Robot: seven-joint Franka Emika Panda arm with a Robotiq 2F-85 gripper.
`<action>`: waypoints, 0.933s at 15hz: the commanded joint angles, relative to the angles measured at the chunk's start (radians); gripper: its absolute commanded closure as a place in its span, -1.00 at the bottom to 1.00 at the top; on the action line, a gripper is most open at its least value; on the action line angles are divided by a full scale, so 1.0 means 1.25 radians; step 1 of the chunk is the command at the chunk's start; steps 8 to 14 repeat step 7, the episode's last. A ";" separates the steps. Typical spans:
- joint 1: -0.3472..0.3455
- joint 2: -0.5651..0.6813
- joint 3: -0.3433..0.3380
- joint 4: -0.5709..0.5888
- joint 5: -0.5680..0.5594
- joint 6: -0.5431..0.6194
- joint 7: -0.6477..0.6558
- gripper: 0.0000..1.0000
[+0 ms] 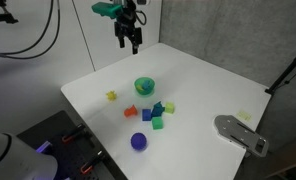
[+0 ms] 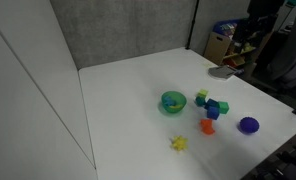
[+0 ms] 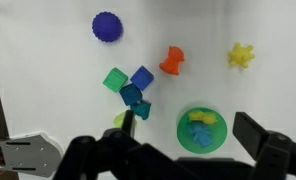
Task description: Place the orange toy on the stack of blocks
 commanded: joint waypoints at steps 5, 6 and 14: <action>-0.010 -0.069 0.021 -0.017 0.007 -0.040 -0.024 -1.00; -0.010 -0.068 0.021 -0.017 0.007 -0.040 -0.024 -1.00; -0.010 -0.066 0.021 -0.017 0.007 -0.040 -0.024 -1.00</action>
